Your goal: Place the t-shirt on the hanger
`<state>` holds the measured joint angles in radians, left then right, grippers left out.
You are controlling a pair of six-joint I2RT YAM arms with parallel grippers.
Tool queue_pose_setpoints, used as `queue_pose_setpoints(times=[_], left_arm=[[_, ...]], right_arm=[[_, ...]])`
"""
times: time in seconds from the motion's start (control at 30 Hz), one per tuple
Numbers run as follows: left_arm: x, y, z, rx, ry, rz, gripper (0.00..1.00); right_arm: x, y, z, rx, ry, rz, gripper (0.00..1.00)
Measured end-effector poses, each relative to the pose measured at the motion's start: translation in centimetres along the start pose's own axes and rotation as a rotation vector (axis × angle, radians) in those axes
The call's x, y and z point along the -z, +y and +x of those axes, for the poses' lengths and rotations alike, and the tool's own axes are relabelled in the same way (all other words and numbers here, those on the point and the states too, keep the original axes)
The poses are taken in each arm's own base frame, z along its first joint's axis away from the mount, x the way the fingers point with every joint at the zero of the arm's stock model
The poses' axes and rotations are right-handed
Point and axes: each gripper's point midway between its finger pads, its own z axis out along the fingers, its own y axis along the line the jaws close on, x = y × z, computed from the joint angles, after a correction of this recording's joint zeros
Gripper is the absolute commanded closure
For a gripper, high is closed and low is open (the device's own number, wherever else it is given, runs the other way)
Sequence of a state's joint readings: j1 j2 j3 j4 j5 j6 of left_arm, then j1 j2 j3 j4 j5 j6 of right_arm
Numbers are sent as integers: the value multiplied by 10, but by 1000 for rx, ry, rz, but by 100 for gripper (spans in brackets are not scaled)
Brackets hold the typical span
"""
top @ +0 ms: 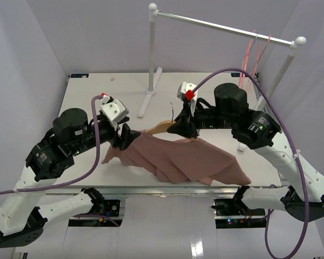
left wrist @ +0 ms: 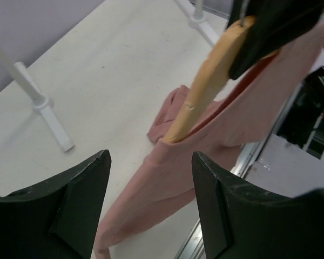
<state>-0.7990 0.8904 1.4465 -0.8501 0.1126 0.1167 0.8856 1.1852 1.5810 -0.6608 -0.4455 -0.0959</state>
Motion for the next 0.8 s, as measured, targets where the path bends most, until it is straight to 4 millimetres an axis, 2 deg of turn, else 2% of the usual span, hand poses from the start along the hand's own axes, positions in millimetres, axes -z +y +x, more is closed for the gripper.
queue_pose_setpoints(times=[0.13,0.27,0.33,0.37,0.4,0.47,0.53,0.6,0.7,0.77,0.8], left_arm=[[-14,-23,3,-26,17,149,28],[-32,-38,15,-34,44,249,28],[-37,-43,21,-31,56,279,33],[-40,-46,25,-28,64,299,40],[-42,-48,26,-27,64,313,54],[-43,-53,27,-28,65,347,92],[-41,-64,29,-28,64,414,100],[-36,-76,32,-22,62,484,100],[-32,-85,33,-11,50,533,100],[-33,-87,35,-6,46,548,100],[-34,-87,36,-4,46,548,100]], right_arm=[[-6,5,5,-8,-7,-46,92],[-11,13,9,0,-35,-97,92],[-13,17,11,6,-49,-128,92],[-14,19,12,7,-55,-142,92],[-15,21,13,9,-61,-155,92],[-16,24,15,11,-73,-174,92],[-16,25,15,23,-85,-188,92],[-14,31,18,33,-86,-226,92],[-12,36,21,38,-90,-236,76],[-12,35,23,33,-88,-224,57],[-12,32,24,25,-88,-202,52]])
